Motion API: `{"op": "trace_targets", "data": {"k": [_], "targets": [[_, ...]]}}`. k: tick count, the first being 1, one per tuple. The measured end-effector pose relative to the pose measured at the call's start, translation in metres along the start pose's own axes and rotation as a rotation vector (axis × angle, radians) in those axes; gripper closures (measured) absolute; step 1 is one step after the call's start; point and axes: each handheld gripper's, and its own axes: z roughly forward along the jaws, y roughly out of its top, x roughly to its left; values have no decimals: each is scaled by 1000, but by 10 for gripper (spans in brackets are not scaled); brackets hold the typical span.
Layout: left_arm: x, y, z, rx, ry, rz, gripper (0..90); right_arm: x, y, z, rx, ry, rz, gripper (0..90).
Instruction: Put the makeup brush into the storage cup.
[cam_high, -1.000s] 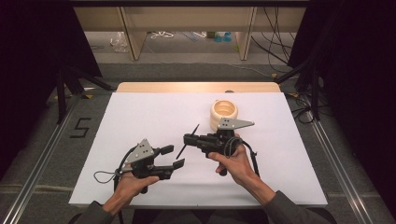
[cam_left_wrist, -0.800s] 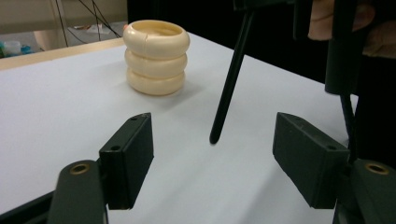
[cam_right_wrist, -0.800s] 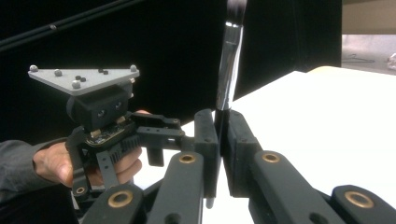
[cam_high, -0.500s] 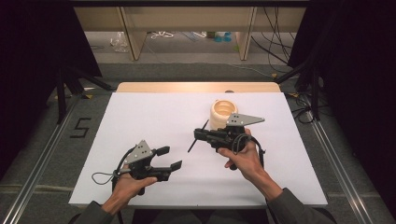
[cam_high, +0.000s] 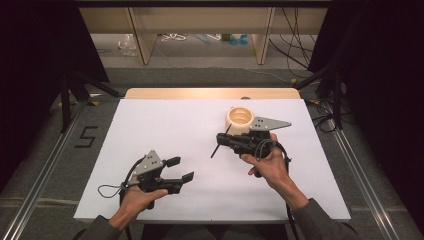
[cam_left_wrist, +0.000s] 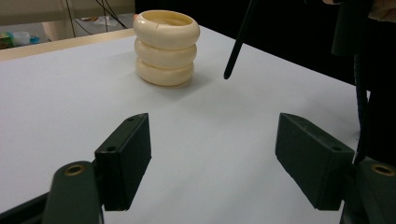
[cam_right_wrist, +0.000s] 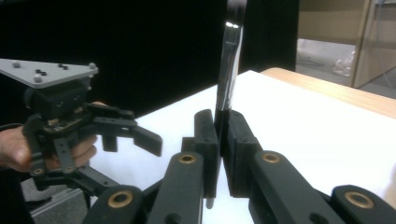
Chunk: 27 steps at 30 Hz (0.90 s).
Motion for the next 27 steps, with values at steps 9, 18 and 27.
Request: {"op": "trace_targets", "data": {"k": [9,18,27], "targets": [[-1,0,0,2,21,-3,250,-13,4,-10,14,-77,-26,856],[-1,0,0,-3,27,-17,191,-25,10,-21,12,-134,-44,856],[-1,-1,1,-9,22,-14,186,-39,12,-28,5,-171,-24,856]]}}
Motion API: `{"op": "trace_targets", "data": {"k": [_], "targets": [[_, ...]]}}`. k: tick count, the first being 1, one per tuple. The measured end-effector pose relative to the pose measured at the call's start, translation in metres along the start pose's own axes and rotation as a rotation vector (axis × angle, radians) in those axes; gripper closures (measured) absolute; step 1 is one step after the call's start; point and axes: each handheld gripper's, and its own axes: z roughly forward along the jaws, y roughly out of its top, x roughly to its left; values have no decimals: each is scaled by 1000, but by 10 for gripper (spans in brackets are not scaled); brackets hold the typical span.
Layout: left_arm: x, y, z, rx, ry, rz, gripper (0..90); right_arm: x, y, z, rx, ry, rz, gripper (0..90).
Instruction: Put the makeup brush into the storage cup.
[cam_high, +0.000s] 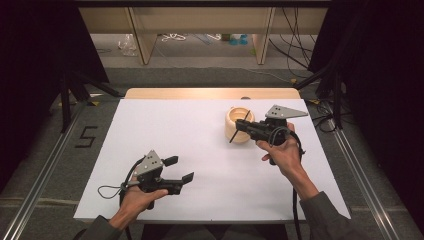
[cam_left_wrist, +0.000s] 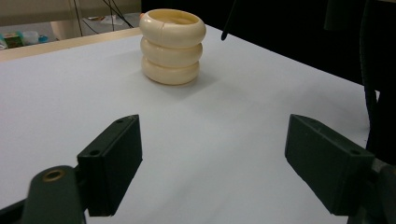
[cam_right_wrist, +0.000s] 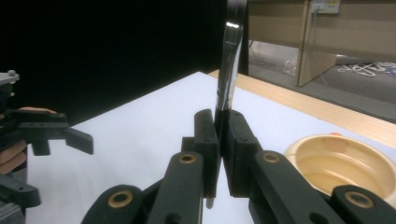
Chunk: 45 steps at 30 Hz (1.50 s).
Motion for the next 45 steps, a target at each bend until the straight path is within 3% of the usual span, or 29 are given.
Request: {"op": "trace_targets", "data": {"k": [25,26,30,35,39,45], "targets": [[0,0,-1,10,16,2,177,-42,17,-1,-9,-118,24,856],[-1,0,-1,9,15,2,177,-42,19,-1,0,-115,46,856],[-1,0,-1,11,13,5,177,-47,23,0,-22,-135,23,856],[-1,0,-1,11,13,6,177,-55,25,1,-19,-157,37,856],[-1,0,-1,10,16,4,177,-60,27,3,-22,-157,59,856],[0,0,0,3,9,2,177,-64,29,9,-25,-172,40,856]]}}
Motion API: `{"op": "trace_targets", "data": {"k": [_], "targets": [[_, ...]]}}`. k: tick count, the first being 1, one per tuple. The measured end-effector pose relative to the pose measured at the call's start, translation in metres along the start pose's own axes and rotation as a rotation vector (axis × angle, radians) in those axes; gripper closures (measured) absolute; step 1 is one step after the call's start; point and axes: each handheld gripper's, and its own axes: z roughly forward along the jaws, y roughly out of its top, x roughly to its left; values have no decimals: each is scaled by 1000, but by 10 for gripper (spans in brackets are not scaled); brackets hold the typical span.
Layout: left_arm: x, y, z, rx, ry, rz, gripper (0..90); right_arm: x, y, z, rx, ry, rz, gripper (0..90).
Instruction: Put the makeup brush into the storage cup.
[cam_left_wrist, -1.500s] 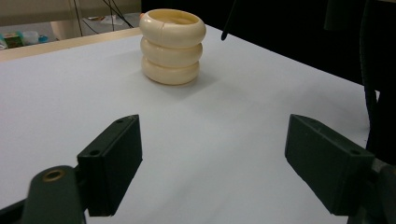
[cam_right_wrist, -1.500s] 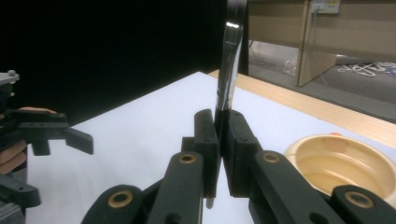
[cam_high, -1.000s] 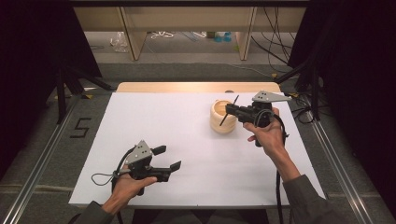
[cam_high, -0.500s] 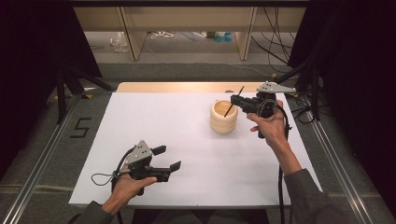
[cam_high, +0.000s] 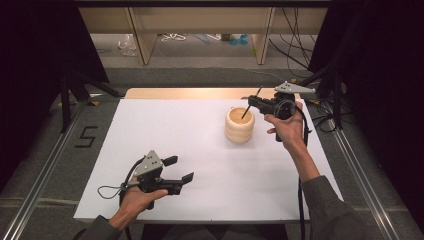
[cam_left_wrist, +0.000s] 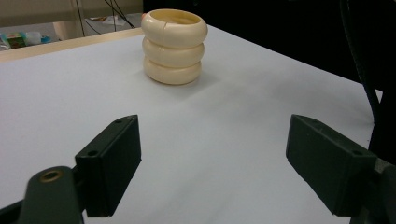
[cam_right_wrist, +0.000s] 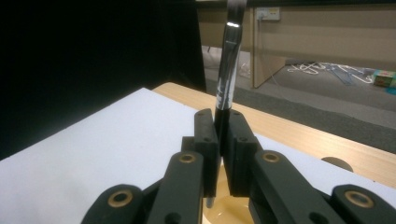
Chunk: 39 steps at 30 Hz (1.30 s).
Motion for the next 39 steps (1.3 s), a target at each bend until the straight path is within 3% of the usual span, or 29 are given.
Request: {"op": "trace_targets", "data": {"k": [10,12,39], "targets": [[1,1,-1,7,5,14,177,-7,-2,12,23,-21,3,856],[0,0,-1,6,7,-1,177,-9,-4,13,21,-29,1,856],[0,0,-1,-1,5,-5,178,-20,-12,27,42,-49,10,856]]}}
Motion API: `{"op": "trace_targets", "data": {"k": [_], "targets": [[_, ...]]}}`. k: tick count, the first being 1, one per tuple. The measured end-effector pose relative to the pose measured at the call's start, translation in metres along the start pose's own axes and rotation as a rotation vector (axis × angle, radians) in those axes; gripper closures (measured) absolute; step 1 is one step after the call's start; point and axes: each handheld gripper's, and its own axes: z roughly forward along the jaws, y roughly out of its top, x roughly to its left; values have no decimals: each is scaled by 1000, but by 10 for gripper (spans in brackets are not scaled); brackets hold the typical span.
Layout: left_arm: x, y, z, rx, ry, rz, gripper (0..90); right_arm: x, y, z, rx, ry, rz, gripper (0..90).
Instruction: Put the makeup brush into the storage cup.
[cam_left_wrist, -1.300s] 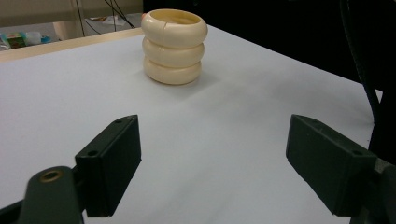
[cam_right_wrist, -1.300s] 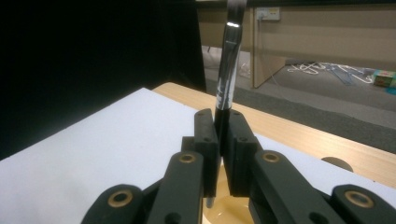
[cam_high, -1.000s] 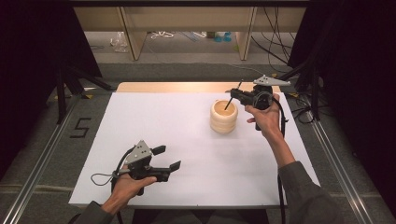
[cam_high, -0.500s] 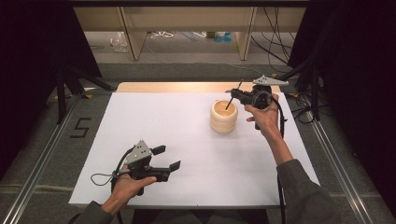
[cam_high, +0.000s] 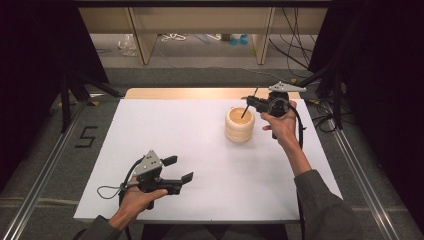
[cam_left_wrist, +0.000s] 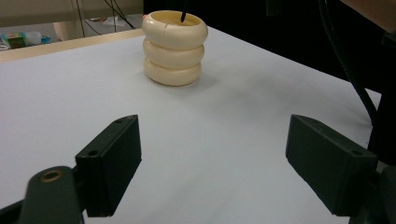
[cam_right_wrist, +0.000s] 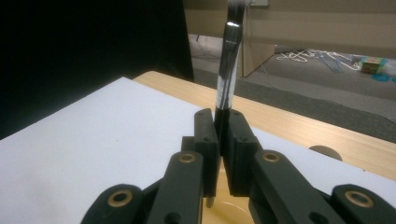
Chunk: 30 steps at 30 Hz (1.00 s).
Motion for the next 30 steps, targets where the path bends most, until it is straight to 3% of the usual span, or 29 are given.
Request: {"op": "trace_targets", "data": {"k": [30], "targets": [[1,0,-1,-2,0,6,178,0,-14,16,68,8,-16,855]]}}
